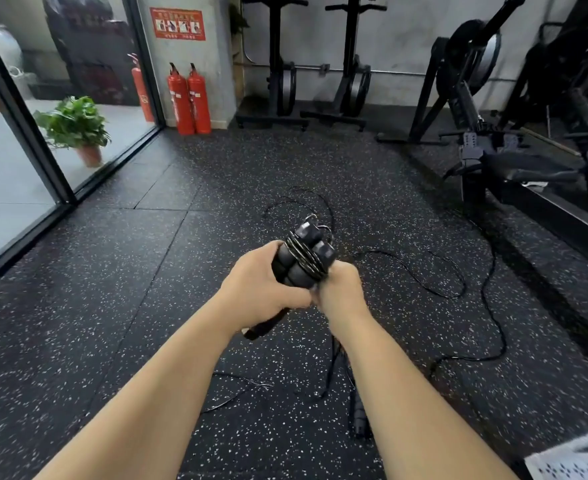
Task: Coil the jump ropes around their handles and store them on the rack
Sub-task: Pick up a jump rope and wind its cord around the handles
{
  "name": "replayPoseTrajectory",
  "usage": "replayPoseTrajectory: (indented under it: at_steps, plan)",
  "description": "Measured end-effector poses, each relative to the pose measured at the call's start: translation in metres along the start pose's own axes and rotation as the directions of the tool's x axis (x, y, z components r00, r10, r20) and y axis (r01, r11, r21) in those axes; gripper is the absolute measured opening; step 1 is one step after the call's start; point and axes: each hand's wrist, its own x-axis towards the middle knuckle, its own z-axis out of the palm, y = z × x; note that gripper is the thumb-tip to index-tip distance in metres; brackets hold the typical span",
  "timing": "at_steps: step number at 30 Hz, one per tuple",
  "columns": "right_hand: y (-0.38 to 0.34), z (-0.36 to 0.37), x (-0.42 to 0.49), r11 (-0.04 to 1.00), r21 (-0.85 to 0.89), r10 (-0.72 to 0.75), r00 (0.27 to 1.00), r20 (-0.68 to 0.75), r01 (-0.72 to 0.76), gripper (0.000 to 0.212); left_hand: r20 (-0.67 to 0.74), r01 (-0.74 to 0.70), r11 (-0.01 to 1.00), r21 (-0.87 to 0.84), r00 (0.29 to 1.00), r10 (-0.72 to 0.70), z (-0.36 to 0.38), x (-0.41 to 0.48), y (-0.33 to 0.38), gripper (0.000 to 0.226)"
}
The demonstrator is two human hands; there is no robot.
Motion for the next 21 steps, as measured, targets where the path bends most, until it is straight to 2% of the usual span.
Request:
replayPoseTrajectory:
  at_steps: [2,4,6,9,11,13,17,18,21]
  plan:
    - [0.006,0.004,-0.011,1.000,-0.006,0.000,0.999,-0.046,-0.001,0.039,0.009,0.049,0.997,-0.052,0.999,-0.049,0.006,-0.001,0.003,0.046]
    - [0.013,0.003,-0.015,0.999,-0.009,0.031,0.994,-0.103,-0.032,0.036,0.004,0.102,0.995,-0.014,0.995,-0.102,0.011,0.000,0.001,0.047]
    - [0.015,0.003,-0.022,0.990,-0.138,0.016,0.996,-0.082,-0.027,0.034,-0.028,0.151,0.986,0.075,0.988,-0.149,0.012,0.002,-0.004,0.047]
    - [0.013,0.004,-0.036,0.917,-0.398,-0.039,0.999,-0.019,0.028,0.025,-0.078,0.191,0.953,0.234,0.981,-0.177,0.013,0.003,-0.012,0.037]
    - [0.010,0.002,-0.041,0.889,-0.456,-0.042,0.999,-0.013,0.032,0.023,-0.097,0.190,0.938,0.289,0.981,-0.168,0.014,0.003,-0.014,0.034]
    - [0.007,0.002,-0.042,0.912,-0.410,-0.043,0.999,-0.021,0.031,0.031,-0.100,0.192,0.938,0.290,0.980,-0.169,0.014,0.002,-0.014,0.037]
    - [-0.003,0.006,-0.045,0.992,-0.119,0.038,0.998,-0.041,-0.042,0.036,-0.150,0.212,0.900,0.382,0.975,-0.166,0.014,-0.001,-0.012,0.036]
    - [-0.005,0.006,-0.044,0.995,-0.088,0.043,0.998,-0.041,-0.046,0.039,-0.162,0.211,0.893,0.397,0.974,-0.158,0.013,-0.002,-0.011,0.037]
    - [-0.006,0.007,-0.043,0.990,-0.134,-0.041,0.998,-0.036,0.036,0.045,-0.164,0.198,0.910,0.365,0.975,-0.147,0.010,-0.001,-0.008,0.034]
